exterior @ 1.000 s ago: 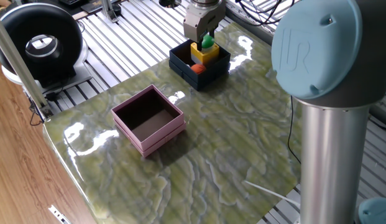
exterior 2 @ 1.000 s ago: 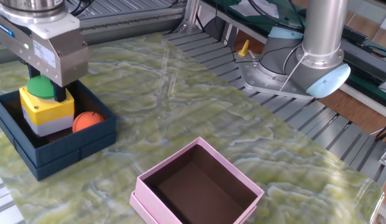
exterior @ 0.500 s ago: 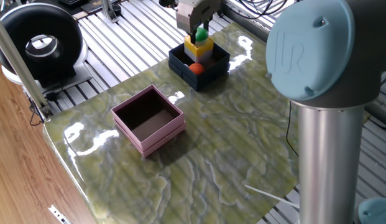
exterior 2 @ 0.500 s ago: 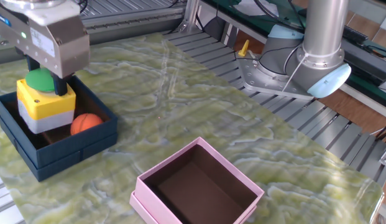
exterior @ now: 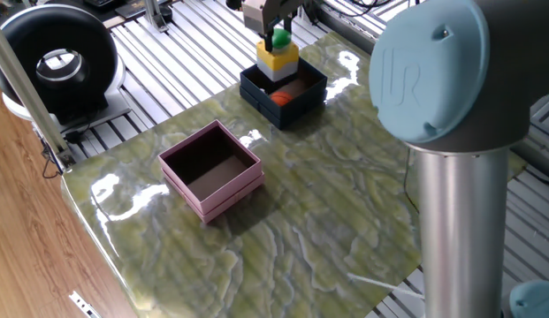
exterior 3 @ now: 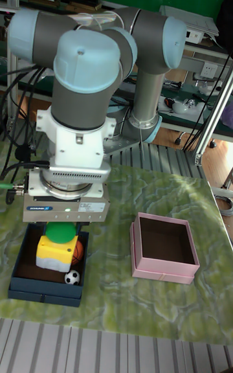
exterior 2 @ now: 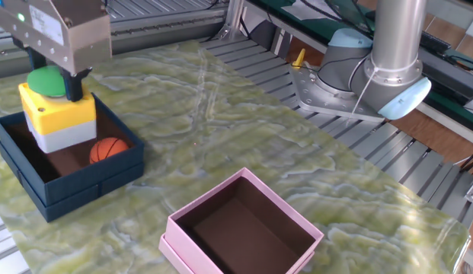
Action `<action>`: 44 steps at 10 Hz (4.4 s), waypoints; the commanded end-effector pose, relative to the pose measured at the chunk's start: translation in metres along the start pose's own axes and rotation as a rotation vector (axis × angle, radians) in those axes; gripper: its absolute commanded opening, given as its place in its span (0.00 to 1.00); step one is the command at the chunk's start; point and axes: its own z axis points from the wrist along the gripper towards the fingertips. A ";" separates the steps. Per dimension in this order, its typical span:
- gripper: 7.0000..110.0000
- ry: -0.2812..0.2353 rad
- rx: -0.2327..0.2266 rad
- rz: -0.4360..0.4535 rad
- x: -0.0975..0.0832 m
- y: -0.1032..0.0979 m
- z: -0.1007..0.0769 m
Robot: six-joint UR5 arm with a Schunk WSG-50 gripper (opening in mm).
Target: Move an object from one box to another
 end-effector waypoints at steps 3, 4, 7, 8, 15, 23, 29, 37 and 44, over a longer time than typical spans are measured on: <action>0.00 0.003 -0.050 0.033 -0.003 0.044 -0.027; 0.00 0.000 -0.049 0.042 -0.002 0.053 -0.029; 0.00 -0.024 -0.035 0.082 -0.001 0.084 -0.023; 0.00 -0.024 -0.035 0.094 0.001 0.095 -0.022; 0.00 -0.007 -0.068 0.098 0.019 0.139 -0.015; 0.00 0.006 -0.002 -0.187 0.023 0.123 -0.014; 0.00 -0.004 -0.031 -0.099 0.028 0.175 -0.018; 0.00 -0.015 -0.073 -0.023 0.041 0.265 0.001; 0.00 -0.004 -0.087 -0.163 0.051 0.290 0.021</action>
